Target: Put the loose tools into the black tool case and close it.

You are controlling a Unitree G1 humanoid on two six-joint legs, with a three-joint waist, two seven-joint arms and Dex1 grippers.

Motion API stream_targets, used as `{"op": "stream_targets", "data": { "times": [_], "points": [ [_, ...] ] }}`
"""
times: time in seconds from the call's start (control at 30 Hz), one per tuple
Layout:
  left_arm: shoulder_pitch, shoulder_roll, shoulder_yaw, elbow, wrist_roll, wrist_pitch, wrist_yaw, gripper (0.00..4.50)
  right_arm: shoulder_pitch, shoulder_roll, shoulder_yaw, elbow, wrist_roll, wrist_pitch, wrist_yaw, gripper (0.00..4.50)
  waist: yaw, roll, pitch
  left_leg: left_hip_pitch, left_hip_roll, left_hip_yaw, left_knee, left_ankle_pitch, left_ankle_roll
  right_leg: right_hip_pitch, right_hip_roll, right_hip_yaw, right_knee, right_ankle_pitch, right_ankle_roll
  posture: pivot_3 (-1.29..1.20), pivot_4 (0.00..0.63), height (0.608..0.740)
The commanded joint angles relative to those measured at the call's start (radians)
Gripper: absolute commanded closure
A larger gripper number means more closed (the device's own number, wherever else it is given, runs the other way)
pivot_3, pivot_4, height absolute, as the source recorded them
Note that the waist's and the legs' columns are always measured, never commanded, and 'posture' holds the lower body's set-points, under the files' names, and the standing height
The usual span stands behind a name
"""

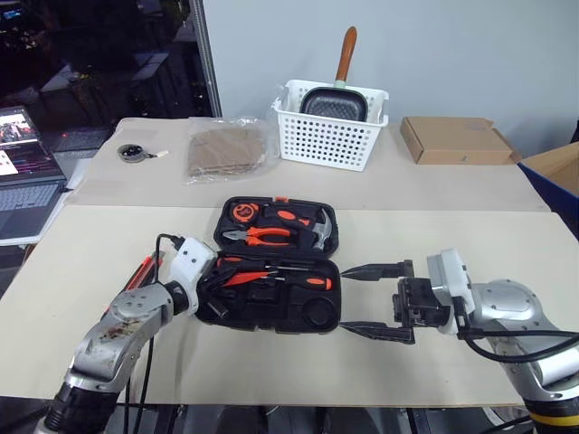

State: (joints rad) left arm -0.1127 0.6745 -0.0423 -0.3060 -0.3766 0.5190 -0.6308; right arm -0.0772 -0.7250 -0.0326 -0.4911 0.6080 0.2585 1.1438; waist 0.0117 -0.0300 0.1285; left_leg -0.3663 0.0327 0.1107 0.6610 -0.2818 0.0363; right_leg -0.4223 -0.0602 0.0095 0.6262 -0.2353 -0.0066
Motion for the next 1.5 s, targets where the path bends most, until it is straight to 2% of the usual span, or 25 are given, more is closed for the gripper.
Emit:
{"op": "stream_targets", "data": {
  "times": [0.03, 0.23, 0.5, 0.6, 0.77, 0.93, 1.1, 1.23, 1.3, 1.4, 1.5],
  "points": [
    [0.005, 0.023, -0.034, 0.092, 0.027, -0.077, -0.121, 4.47, -0.003, -0.003, -0.026, -0.032, 0.001, -0.026, -0.009, 0.46, 0.0, 0.0, 0.0, 0.0, 0.0, 0.0, 0.0, 0.0, 0.0, 0.0, 0.0, 0.0, 0.0, 0.0, 0.0, 0.0, 0.15, 0.74],
    [-0.041, 0.038, -0.014, 0.169, -0.013, -0.135, -0.29, 4.47, -0.002, -0.002, -0.024, -0.033, 0.0, -0.027, -0.011, 0.46, -0.001, 0.0, 0.0, -0.001, 0.0, 0.0, 0.0, 0.0, 0.0, -0.001, 0.0, -0.004, 0.0, 0.0, 0.0, 0.0, 0.15, 0.74],
    [-0.105, 0.041, -0.027, 0.229, 0.082, -0.141, -0.26, 4.47, 0.005, -0.004, -0.026, -0.04, 0.001, -0.024, -0.015, 0.46, -0.001, 0.0, 0.0, -0.001, 0.0, 0.0, 0.001, 0.0, 0.0, -0.001, 0.001, -0.005, 0.001, 0.0, 0.0, 0.0, 0.15, 0.74],
    [-0.084, 0.043, -0.045, 0.219, 0.128, -0.187, -0.261, 4.47, 0.006, -0.003, -0.026, -0.04, 0.001, -0.024, -0.016, 0.46, -0.002, 0.0, 0.0, -0.001, 0.0, 0.0, 0.001, 0.0, 0.0, -0.001, 0.001, -0.005, 0.001, 0.0, 0.0, 0.0, 0.15, 0.74],
    [-0.018, 0.025, -0.03, 0.156, 0.119, -0.19, -0.25, 4.47, 0.004, -0.002, -0.023, -0.04, 0.0, -0.024, -0.017, 0.46, -0.004, 0.0, 0.0, 0.0, 0.0, 0.0, 0.001, 0.0, 0.0, -0.001, 0.001, -0.005, 0.001, 0.0, 0.0, 0.0, 0.15, 0.74],
    [-0.026, -0.095, 0.204, 0.02, -0.136, -0.048, -0.119, 4.47, 0.006, -0.004, -0.028, -0.048, 0.009, -0.02, -0.018, 0.46, -0.003, 0.0, 0.0, -0.001, 0.0, 0.0, 0.002, 0.0, 0.0, -0.001, 0.001, -0.005, 0.002, 0.0, 0.0, 0.0, 0.15, 0.74],
    [0.032, -0.073, 0.419, -0.134, -0.262, 0.15, 0.047, 4.47, 0.008, -0.002, -0.028, -0.049, 0.017, -0.021, -0.012, 0.46, -0.011, -0.001, 0.001, -0.001, 0.002, -0.002, 0.004, 0.0, 0.0, -0.001, 0.0, -0.003, 0.004, 0.0, 0.0, 0.0, 0.15, 0.74],
    [0.086, 0.011, 0.584, -0.166, -0.3, 0.307, 0.131, 3.47, -0.011, 0.009, -0.011, -0.031, 0.016, -0.025, 0.0, 0.46, -0.016, -0.002, 0.001, 0.0, 0.001, -0.002, 0.004, 0.0, 0.0, 0.0, 0.001, -0.002, 0.004, 0.0, 0.0, 0.0, 0.15, 0.74],
    [0.128, 0.091, 0.649, -0.127, -0.3, 0.391, 0.122, 2.69, -0.022, 0.016, 0.001, -0.017, 0.013, -0.03, 0.011, 0.46, -0.019, -0.002, 0.001, 0.001, 0.001, -0.001, 0.004, 0.001, -0.001, 0.0, 0.001, -0.003, 0.005, 0.0, 0.0, 0.0, 0.15, 0.74],
    [0.201, 0.23, 0.69, -0.029, -0.261, 0.466, 0.068, 1.62, -0.038, 0.027, 0.015, 0.003, 0.008, -0.035, 0.025, 0.46, -0.019, -0.002, 0.001, 0.002, 0.001, -0.001, 0.004, 0.001, -0.002, 0.0, 0.001, -0.006, 0.005, 0.0, 0.0, 0.0, 0.15, 0.74],
    [0.2, 0.318, 0.688, 0.033, -0.287, 0.569, 0.04, 0.55, -0.043, 0.032, 0.02, 0.009, 0.007, -0.038, 0.03, 0.46, -0.016, -0.002, 0.002, 0.003, 0.001, 0.0, 0.003, 0.001, -0.002, 0.001, 0.001, -0.006, 0.005, 0.0, -0.001, 0.0, 0.15, 0.74]
  ]
}}
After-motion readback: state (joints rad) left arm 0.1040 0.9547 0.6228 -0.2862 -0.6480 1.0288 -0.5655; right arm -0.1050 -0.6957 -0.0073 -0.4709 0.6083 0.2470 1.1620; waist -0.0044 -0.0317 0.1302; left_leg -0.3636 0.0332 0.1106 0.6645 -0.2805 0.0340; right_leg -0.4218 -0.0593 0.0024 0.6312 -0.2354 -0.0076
